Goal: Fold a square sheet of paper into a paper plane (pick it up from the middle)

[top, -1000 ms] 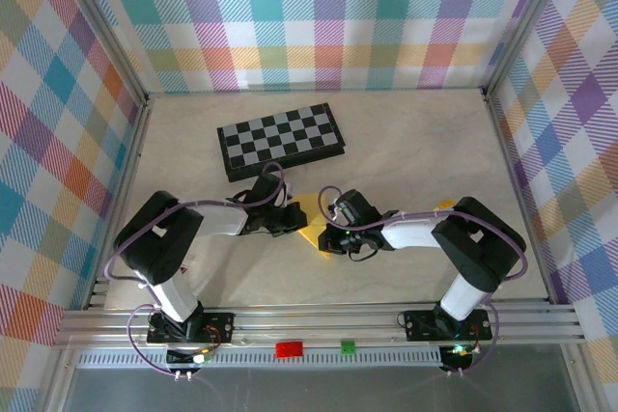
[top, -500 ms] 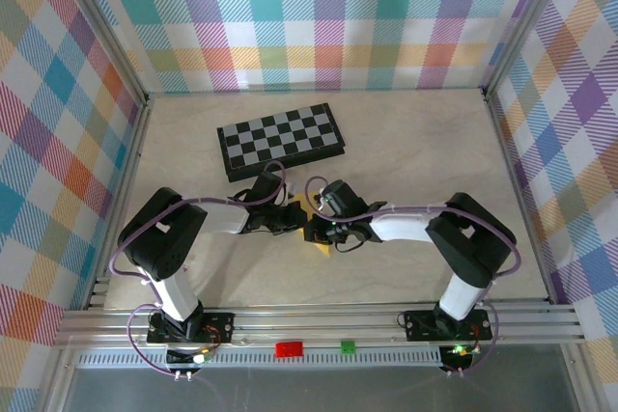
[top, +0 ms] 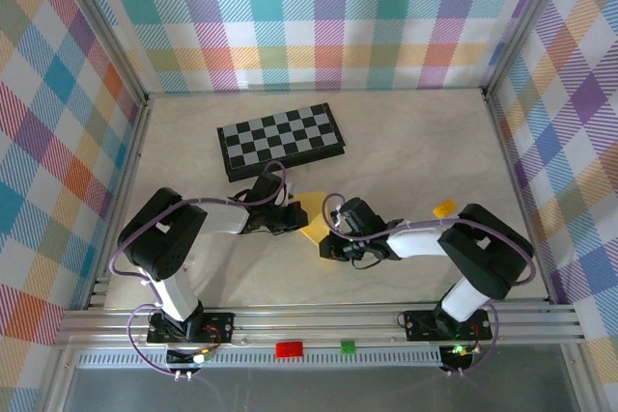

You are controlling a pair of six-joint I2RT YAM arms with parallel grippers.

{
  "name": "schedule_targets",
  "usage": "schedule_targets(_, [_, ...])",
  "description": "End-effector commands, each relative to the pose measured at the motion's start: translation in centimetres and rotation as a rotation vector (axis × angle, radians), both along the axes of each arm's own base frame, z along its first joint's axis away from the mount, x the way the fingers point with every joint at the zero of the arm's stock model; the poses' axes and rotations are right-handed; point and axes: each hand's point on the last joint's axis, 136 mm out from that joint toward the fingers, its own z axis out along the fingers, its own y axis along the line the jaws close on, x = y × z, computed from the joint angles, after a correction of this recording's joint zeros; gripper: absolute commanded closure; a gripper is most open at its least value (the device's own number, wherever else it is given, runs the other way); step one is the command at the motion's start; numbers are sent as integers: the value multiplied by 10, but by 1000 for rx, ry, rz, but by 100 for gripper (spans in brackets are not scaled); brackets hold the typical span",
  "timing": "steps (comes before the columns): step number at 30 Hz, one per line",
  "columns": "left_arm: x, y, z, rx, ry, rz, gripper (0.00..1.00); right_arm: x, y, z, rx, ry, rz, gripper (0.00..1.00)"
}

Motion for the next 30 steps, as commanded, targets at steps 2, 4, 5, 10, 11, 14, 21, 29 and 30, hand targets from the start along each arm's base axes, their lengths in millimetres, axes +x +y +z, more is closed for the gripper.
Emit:
schedule_targets(2, [-27, 34, -40, 164, 119, 29, 100, -21, -21, -8, -48, 60, 8, 85])
schedule_targets(4, [-27, 33, -39, 156, 120, 30, 100, -17, -11, 7, 0, 37, 21, 85])
schedule_targets(5, [-27, 33, -39, 153, 122, 30, 100, -13, -6, 13, 23, 26, 23, 85])
schedule_targets(10, [-26, 30, -36, 134, 119, 37, 100, 15, 25, 31, 77, -22, 23, 85])
schedule_targets(11, [-27, 30, -36, 133, 121, 38, 100, 21, 30, 31, 76, -26, 22, 85])
schedule_targets(14, [-27, 30, -34, 131, 120, 39, 100, 32, 41, 17, 39, -2, 23, 84])
schedule_targets(21, [-25, 33, -31, 137, 110, 48, 100, 8, 17, -8, -6, 47, 37, 83])
schedule_targets(29, [-21, 26, -26, 54, 117, 118, 100, -17, -36, -2, -24, -11, -15, 79])
schedule_targets(30, [-21, 25, -26, 30, 121, 136, 100, -13, -38, 5, -24, -42, -27, 77])
